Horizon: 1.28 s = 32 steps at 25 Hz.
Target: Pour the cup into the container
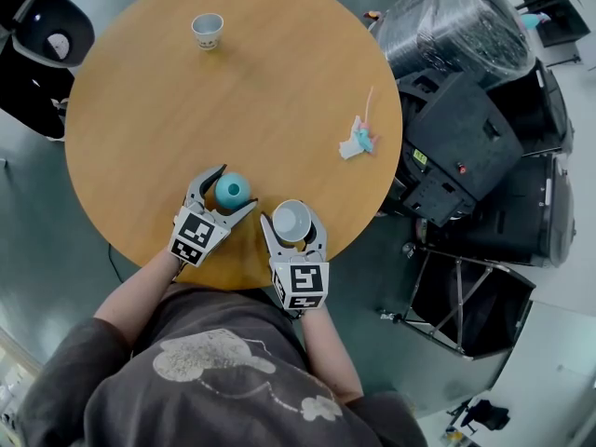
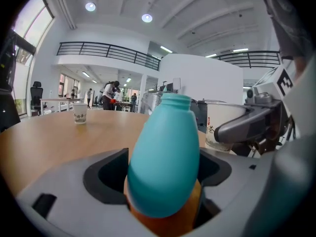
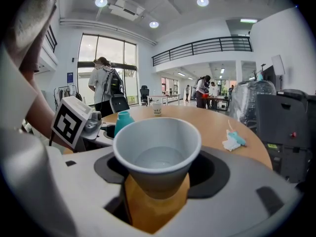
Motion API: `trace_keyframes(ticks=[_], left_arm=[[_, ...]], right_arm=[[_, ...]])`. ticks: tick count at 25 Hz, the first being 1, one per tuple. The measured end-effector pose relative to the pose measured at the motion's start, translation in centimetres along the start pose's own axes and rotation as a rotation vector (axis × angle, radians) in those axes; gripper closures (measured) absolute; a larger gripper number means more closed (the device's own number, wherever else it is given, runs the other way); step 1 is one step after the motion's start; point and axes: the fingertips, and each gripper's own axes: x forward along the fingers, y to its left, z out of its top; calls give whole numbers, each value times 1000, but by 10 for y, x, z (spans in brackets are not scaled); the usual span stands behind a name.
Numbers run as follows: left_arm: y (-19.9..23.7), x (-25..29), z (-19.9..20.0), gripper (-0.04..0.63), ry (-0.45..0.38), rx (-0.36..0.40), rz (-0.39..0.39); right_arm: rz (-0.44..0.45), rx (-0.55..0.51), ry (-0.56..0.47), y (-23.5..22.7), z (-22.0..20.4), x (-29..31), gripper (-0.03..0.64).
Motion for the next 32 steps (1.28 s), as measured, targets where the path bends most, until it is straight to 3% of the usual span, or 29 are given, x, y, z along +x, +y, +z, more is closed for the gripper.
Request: trace_keyframes(ticks=[6,16,23,32], left_arm=[[-2,-3,2,196,24,2,-14],[-8,-19,26,198,-7,58,12],[-27,-29,37,198,17,97,-1],[-48,-35,31,198,29,91,-14]], right_arm=[[4,-9,-11,2,7,-2,314],[7,-45,-45,3,37,-17,314],[45,-178,-34,16,67,-28,314],[65,-335,70,23,67,-34,314]])
